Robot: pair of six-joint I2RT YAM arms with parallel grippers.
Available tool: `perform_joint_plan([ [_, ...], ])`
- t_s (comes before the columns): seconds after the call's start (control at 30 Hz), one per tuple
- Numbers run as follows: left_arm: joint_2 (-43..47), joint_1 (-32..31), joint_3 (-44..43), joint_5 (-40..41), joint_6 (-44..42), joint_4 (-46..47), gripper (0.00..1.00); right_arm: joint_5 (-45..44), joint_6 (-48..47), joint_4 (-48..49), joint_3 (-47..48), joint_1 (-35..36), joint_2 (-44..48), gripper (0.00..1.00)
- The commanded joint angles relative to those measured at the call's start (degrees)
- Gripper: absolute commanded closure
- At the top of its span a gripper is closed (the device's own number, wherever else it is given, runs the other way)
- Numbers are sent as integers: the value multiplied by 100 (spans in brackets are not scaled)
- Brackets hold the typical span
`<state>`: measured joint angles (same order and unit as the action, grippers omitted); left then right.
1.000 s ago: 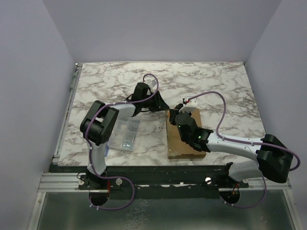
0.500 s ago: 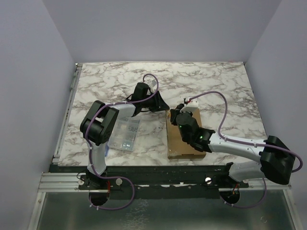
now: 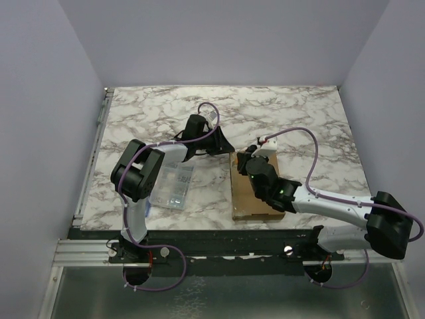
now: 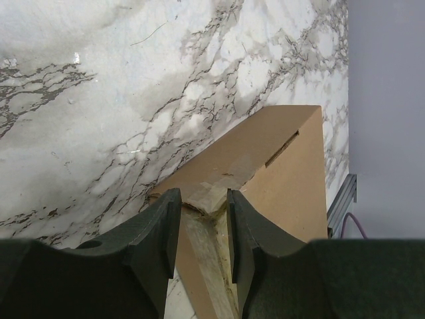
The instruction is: Unpack the express box
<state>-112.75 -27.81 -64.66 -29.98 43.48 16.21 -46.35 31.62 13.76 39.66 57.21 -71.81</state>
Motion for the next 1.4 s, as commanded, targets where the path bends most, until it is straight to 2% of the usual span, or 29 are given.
perform_joint_plan([
  [0.0, -167, 39, 112, 292, -86, -91, 62, -7, 160, -45, -63, 46, -129, 99],
  [0.73, -187, 37, 112, 302, -95, -91, 62, 119, 89, -18, -92, 53, 97, 99],
  [1.37, -189, 39, 120, 291, -78, -91, 62, 152, 266, -4, -108, 61, -287, 99],
])
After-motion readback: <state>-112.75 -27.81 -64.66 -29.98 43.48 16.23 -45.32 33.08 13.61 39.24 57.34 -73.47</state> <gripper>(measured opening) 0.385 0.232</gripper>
